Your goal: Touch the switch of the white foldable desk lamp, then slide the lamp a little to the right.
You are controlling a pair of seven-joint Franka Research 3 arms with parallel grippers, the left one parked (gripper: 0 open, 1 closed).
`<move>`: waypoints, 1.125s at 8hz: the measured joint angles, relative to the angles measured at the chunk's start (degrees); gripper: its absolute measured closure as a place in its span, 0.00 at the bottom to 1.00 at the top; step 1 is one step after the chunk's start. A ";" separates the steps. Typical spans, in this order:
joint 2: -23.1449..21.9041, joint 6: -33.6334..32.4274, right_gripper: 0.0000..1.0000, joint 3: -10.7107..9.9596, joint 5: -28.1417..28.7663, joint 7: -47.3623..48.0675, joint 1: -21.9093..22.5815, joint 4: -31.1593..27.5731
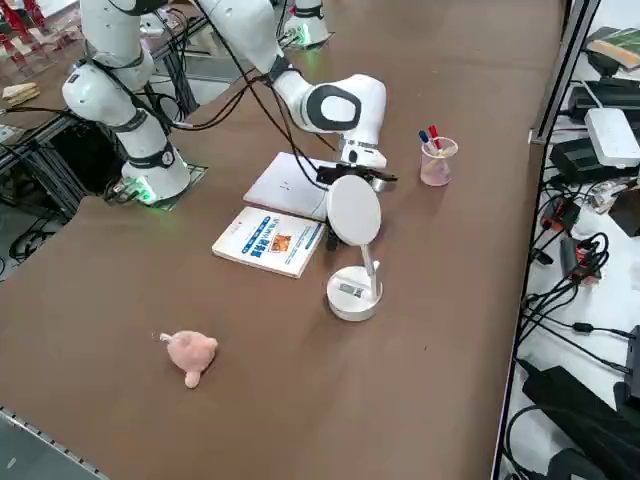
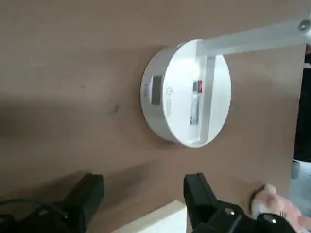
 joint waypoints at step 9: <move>0.51 13.08 0.00 -0.07 -2.34 0.40 -5.23 -1.06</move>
